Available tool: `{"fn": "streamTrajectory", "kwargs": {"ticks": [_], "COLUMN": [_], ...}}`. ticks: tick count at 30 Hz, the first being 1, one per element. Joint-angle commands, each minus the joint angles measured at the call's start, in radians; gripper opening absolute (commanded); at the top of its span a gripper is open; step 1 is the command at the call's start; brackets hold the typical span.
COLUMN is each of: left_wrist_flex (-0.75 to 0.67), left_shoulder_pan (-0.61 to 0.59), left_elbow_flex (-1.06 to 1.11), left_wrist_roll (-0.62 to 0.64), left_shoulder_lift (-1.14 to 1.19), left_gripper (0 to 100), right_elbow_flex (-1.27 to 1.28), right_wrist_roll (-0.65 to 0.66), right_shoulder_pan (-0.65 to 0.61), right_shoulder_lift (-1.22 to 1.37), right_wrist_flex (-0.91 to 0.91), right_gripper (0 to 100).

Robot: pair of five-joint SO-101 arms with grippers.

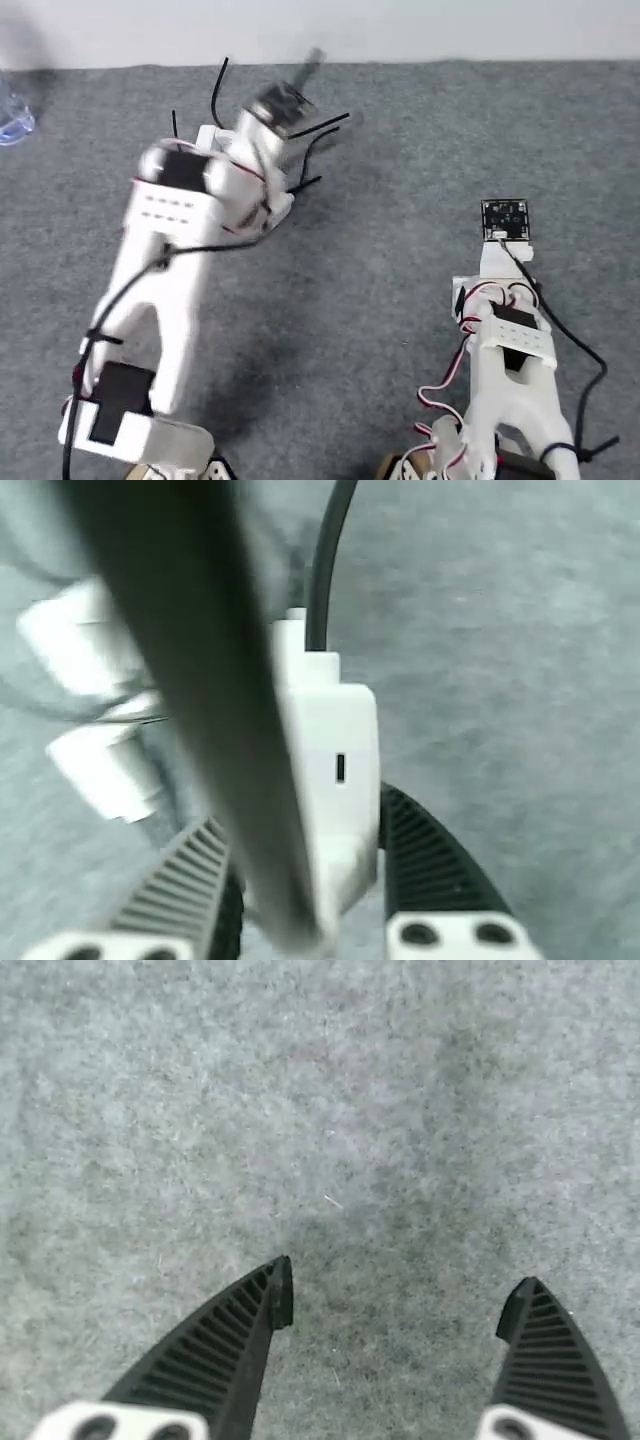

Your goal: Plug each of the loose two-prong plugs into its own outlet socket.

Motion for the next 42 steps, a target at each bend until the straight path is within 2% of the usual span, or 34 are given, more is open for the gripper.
{"fn": "streamTrajectory", "kwargs": {"ticks": [1,5,8,12,16,25,28,32,34,37,42], "left_wrist_flex": [0.014,0.008,0.049,0.207,0.272,0.287,0.292,0.292,0.292,0.292,0.288], "left_shoulder_pan": [-0.101,-0.169,-0.176,-0.163,-0.164,-0.17,-0.244,-0.367,-0.414,-0.459,-0.43], "left_elbow_flex": [-0.156,-0.314,-0.452,-0.638,-0.78,-0.834,-0.845,-0.84,-0.794,-0.598,-0.134], "left_wrist_roll": [-0.026,-0.031,-0.031,-0.032,-0.034,-0.028,-0.031,-0.025,0.035,0.115,0.123], "left_shoulder_lift": [0.089,0.285,0.408,0.512,0.56,0.566,0.48,0.239,0.112,-0.089,-0.388], "left_gripper": [2,2,2,15,28,29,29,29,29,29,29], "right_elbow_flex": [-0.031,-0.031,-0.031,-0.031,-0.031,-0.031,-0.031,-0.031,-0.029,-0.025,0.008], "right_wrist_roll": [0.009,0.009,0.009,0.009,0.009,0.009,0.009,0.009,0.009,0.002,0.009], "right_shoulder_pan": [-0.008,-0.008,-0.008,-0.01,-0.01,-0.01,-0.01,-0.013,-0.031,-0.076,-0.214], "right_shoulder_lift": [0.001,0.001,0.001,0.001,0.001,0.001,0.001,0.001,0.001,0.001,-0.012], "right_wrist_flex": [-0.024,-0.024,-0.024,-0.024,-0.024,-0.024,-0.024,-0.024,-0.024,-0.015,0.001], "right_gripper": [31.4,31.4,31.4,31.4,31.4,31.4,31.4,31.4,31.4,31.4,31.5]}}
